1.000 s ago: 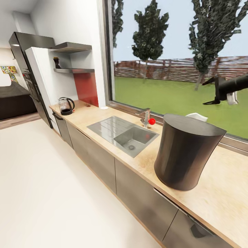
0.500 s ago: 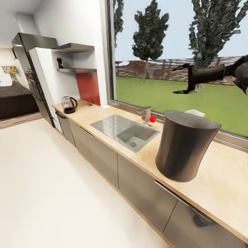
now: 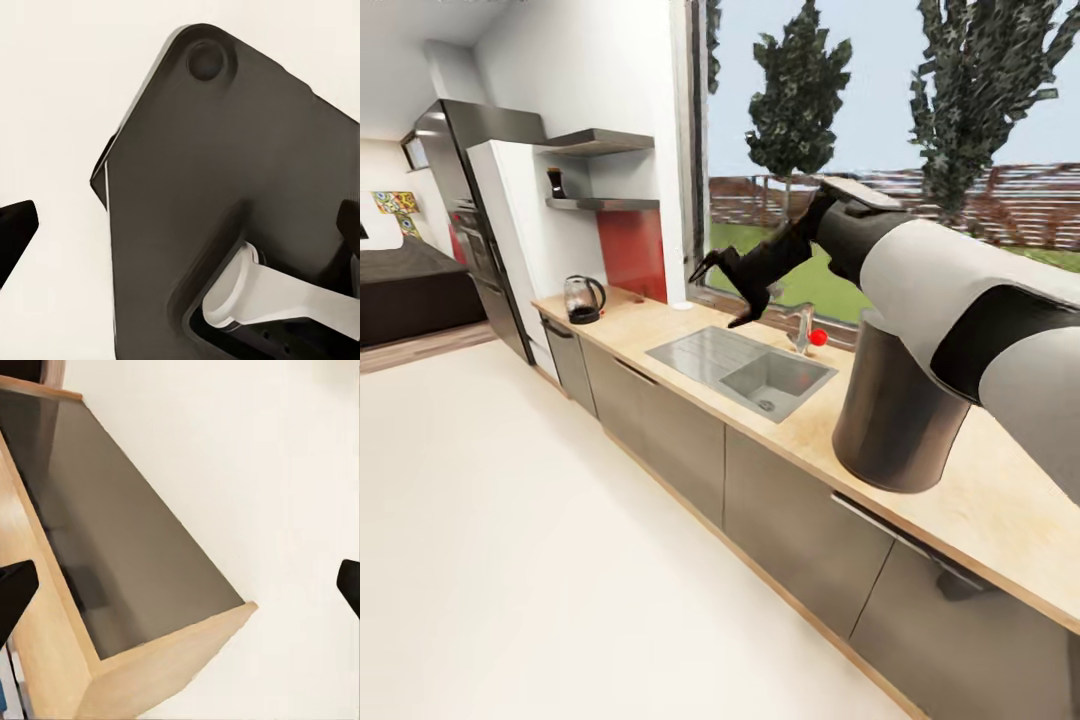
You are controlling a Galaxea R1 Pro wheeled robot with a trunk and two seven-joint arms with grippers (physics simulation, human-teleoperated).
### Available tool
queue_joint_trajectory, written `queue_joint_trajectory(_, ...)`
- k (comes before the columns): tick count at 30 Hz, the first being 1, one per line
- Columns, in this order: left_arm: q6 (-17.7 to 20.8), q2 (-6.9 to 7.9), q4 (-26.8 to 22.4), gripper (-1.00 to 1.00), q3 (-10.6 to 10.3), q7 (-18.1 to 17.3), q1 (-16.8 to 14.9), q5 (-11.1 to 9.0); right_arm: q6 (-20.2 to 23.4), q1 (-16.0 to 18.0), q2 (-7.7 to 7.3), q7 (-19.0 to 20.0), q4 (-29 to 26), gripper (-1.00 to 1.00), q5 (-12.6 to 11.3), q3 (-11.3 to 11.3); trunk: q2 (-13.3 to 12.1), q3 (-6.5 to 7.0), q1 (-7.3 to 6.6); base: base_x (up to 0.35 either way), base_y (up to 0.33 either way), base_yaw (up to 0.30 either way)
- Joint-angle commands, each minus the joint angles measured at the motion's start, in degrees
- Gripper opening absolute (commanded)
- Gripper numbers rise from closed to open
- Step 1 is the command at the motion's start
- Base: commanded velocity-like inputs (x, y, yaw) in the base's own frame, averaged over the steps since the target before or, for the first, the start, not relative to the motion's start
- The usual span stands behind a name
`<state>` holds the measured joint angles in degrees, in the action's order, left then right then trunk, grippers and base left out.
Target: Set up a coffee station on the kitchen countertop: keep the coffee maker on the countertop, move the bottle of coffee from the kitchen shelf to the counter next to the coffee maker, place a paper coffee filter on top of the coffee maker, put the saucer next to the coffee maker with the coffee cup on the saucer, and place the electric kettle next to the coffee maker.
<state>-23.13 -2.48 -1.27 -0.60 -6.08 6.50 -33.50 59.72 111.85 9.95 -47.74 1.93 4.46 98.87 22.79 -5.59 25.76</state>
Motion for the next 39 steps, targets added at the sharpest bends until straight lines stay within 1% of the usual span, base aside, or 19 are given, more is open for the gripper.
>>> queue_joint_trajectory(1, -0.1, 0.11, 0.0, 1.0, -0.1, -0.4, 0.0, -0.6, 0.3, -1.5, 0.05, -0.2, 0.0, 1.0, 1.7, 0.9, 0.1, -0.11, 0.02, -0.224, 0.239, 0.0)
queue_joint_trajectory(4, -0.1, 0.29, 0.0, 1.0, -0.1, -0.4, 0.0, -0.5, 0.3, -5.6, 0.05, 0.4, 0.1, 1.0, 8.7, 0.6, 0.1, -0.11, 0.02, -0.202, 0.205, 0.0)
queue_joint_trajectory(5, -0.1, 0.32, 0.0, 1.0, -0.1, -0.4, 0.0, -0.6, 0.3, -6.9, 0.05, 1.2, 0.2, 1.0, 12.5, 0.6, 0.1, -0.11, 0.02, -0.185, 0.177, 0.0)
queue_joint_trajectory(6, -0.2, 0.33, 0.0, 1.0, -0.1, -0.4, 0.0, -0.5, 0.3, -10.9, 0.05, 6.4, 0.3, 1.0, 20.8, 0.5, 0.1, -0.11, 0.02, -0.174, 0.157, 0.0)
queue_joint_trajectory(9, -0.3, 0.36, 0.0, 1.0, -0.1, -0.4, 0.0, -0.6, 0.3, -16.2, 0.05, 12.4, 0.3, 1.0, 25.6, 0.5, 0.1, -0.11, 0.02, -0.183, 0.158, 0.0)
queue_joint_trajectory(11, -0.4, 0.42, 0.0, 1.0, -0.1, -0.4, 0.0, -0.5, -1.6, -21.8, 0.05, 15.7, 0.3, 1.0, 31.3, 0.5, 0.1, -0.11, 0.02, -0.198, 0.183, 0.0)
queue_joint_trajectory(12, -0.4, 0.46, 0.0, 1.0, -0.1, -0.4, 0.0, -0.5, -1.9, -23.0, 0.05, 16.3, 0.3, 1.0, 32.6, 0.5, 0.1, -0.11, 0.02, -0.2, 0.192, 0.0)
queue_joint_trajectory(13, -0.4, 0.64, 0.0, 1.0, -0.1, -0.4, 0.0, -0.5, -3.5, -28.2, 0.05, 19.8, 0.3, 1.0, 38.6, 0.4, 0.1, -0.11, 0.02, -0.202, 0.21, 0.0)
queue_joint_trajectory(15, -0.4, 1.08, -0.1, 1.0, -0.1, -0.4, 0.0, -0.5, -6.7, -33.2, 0.05, 25.5, 0.4, 1.0, 45.8, 0.4, 0.1, -0.11, 0.02, -0.203, 0.22, 0.0)
queue_joint_trajectory(16, -0.4, 1.15, -0.1, 1.0, -0.1, -0.4, 0.0, -0.5, -7.7, -34.4, 0.05, 27.1, 0.4, 1.0, 47.8, 0.4, 0.1, -0.11, 0.02, -0.204, 0.226, 0.0)
queue_joint_trajectory(18, -0.5, 1.33, -0.1, 1.0, -0.2, -0.4, 0.0, -0.5, -11.3, -39.1, 0.05, 33.1, 0.4, 1.0, 56.4, 0.4, 0.1, -0.11, 0.02, -0.204, 0.23, 0.0)
queue_joint_trajectory(19, -0.5, 1.37, -0.1, 1.0, -0.2, -0.4, 0.0, -0.5, -12.2, -40.3, 0.05, 34.4, 0.4, 1.0, 58.5, 0.4, 0.1, -0.11, 0.02, -0.204, 0.232, 0.0)
queue_joint_trajectory(22, -0.6, 1.58, -0.1, 1.0, -0.2, -0.5, 0.0, -0.5, -16.2, -46.2, 0.05, 39.7, 0.3, 1.0, 68.1, 0.4, 0.1, -0.11, 0.02, -0.206, 0.239, 0.0)
queue_joint_trajectory(28, -0.7, 2.57, 0.0, 1.0, -0.2, -0.5, 0.0, -0.5, -23.1, -54.1, 0.05, 43.8, 0.3, 1.0, 78.8, 0.4, 0.1, -0.11, 0.02, -0.207, 0.254, 0.0)
queue_joint_trajectory(31, -0.7, 3.04, -0.1, 1.0, -0.2, -0.5, 0.0, -0.5, -28.4, -58.8, 0.05, 45.4, 0.2, 1.0, 85.7, 0.5, 0.1, -0.11, 0.02, -0.208, 0.261, 0.0)
queue_joint_trajectory(33, -0.6, 3.17, -0.1, 1.0, -0.1, -0.4, 0.0, -0.5, -30.7, -60.6, 0.05, 45.9, 0.2, 1.0, 88.6, 0.5, 0.1, -0.11, 0.02, -0.202, 0.266, 0.0)
queue_joint_trajectory(36, -0.3, 4.04, -1.4, 1.0, 0.0, -0.4, 0.0, -0.6, -40.1, -67.6, 0.05, 46.7, 0.0, 1.0, 97.4, 0.7, 0.1, -0.11, 0.02, -0.169, 0.276, 0.0)
queue_joint_trajectory(38, -0.2, 4.31, -2.5, 1.0, 0.0, -0.4, 0.0, -0.6, -45.2, -71.2, 0.05, 46.8, -0.1, 1.0, 101.8, 0.7, 0.1, -0.11, 0.02, -0.113, 0.276, 0.0)
queue_joint_trajectory(39, 0.0, 4.74, -4.5, 1.0, 0.1, -0.4, 0.0, -0.7, -53.7, -78.0, 0.05, 46.8, -0.5, 1.0, 109.2, 0.8, 0.1, -0.11, 0.02, -0.019, 0.07, 0.0)
